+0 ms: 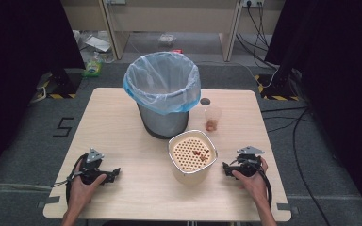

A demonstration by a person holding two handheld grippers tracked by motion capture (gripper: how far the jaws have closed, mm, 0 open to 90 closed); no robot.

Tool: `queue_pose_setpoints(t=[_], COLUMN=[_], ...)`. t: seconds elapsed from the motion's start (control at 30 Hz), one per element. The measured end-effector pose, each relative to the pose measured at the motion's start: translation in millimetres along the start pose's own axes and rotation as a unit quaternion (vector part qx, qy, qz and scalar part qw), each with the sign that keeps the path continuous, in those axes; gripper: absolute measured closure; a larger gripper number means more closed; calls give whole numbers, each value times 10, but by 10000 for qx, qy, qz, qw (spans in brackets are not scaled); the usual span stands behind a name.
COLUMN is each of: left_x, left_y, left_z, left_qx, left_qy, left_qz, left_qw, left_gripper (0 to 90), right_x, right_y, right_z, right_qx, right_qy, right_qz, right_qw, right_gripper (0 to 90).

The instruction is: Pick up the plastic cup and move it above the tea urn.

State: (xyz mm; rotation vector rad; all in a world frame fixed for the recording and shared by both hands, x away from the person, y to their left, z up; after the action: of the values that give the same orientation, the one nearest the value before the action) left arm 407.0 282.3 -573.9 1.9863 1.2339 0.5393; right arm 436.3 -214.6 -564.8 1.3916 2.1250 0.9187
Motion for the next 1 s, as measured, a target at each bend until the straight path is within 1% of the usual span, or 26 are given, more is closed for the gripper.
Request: queue_pose_setpoints(t=[0.03,0.07,0.1,0.13,0.17,0.2,0.23,0.27,0.3,0.37,0.4,0.47,0.57,0.6,0.63,0.67,0.7,0.73,0.77,0.83,0.87,0.9,0.93,1.0], left_x=[0,0,0,0,0,0,0,0,0,0,0,0,0,0,-2,0,0,0,0,0,0,0,0,0], left_y=[0,0,0,0,0,0,0,0,0,0,0,0,0,0,1,0,0,0,0,0,0,0,0,0], left_z=[0,0,0,0,0,0,0,0,0,0,0,0,0,0,1,0,0,0,0,0,0,0,0,0], left_qx=[0,0,1,1,1,0,1,1,1,0,1,0,-1,-1,-9,1,0,-1,0,1,1,1,1,1], left_qy=[0,0,1,0,0,0,0,0,0,0,0,0,-1,-1,-1,-1,-1,0,-1,-1,-1,-1,-1,-2], left_qz=[0,0,0,1,1,0,0,0,1,-1,1,0,-2,-2,-11,2,0,-1,0,0,1,1,1,0], left_qw=[10000,10000,10000,10000,10000,10000,10000,10000,10000,10000,10000,10000,10000,10000,10000,10000,10000,10000,10000,10000,10000,10000,10000,10000], left_gripper=[0,0,0,0,0,0,0,0,0,0,0,0,0,0,0,0,0,0,0,0,0,0,0,0], right_x=[-15,-15,-23,-53,-58,-58,-81,-81,-99,-108,-123,-148,-181,-181,-191,-220,-220,-235,-238,-250,-257,-257,-262,-264], right_y=[14,14,27,64,84,84,166,166,240,321,372,474,629,629,686,823,823,871,930,1053,1132,1132,1196,1228], right_z=[-11,-11,-23,-38,-43,-43,-65,-65,-77,-95,-98,-106,-116,-116,-119,-128,-128,-130,-139,-146,-135,-135,-112,-99], right_qx=[-28,-28,-61,-81,-110,-110,-256,-256,-277,-365,-412,-499,-530,-530,-554,-607,-607,-627,-655,-737,-741,-741,-762,-742], right_qy=[-8,-8,-4,54,34,34,37,37,17,16,14,0,7,7,-20,-52,-52,-45,-43,-49,-22,-22,-1,10], right_qz=[3,3,57,120,153,153,75,75,40,102,67,73,120,120,150,190,190,168,198,156,189,189,231,246], right_qw=[10000,10000,10000,9999,9998,9998,9996,9996,9996,9993,9991,9987,9985,9985,9983,9980,9980,9979,9977,9971,9971,9971,9968,9969], right_gripper=[157,157,208,141,167,167,185,185,162,181,183,228,241,241,250,254,262,271,284,293,315,315,329,339])
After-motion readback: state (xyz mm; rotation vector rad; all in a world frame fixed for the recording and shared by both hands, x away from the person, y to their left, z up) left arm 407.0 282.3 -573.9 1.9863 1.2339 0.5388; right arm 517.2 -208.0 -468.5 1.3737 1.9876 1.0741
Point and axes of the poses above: each handheld gripper's, and its own axes: z roughly forward along the jaws, y roughly out of its top, x roughly to its left, the point moved 7 cm from there along z, roughly forward along the jaws, and after that the axes turned 3 degrees about -x, right-handed, at the moved point
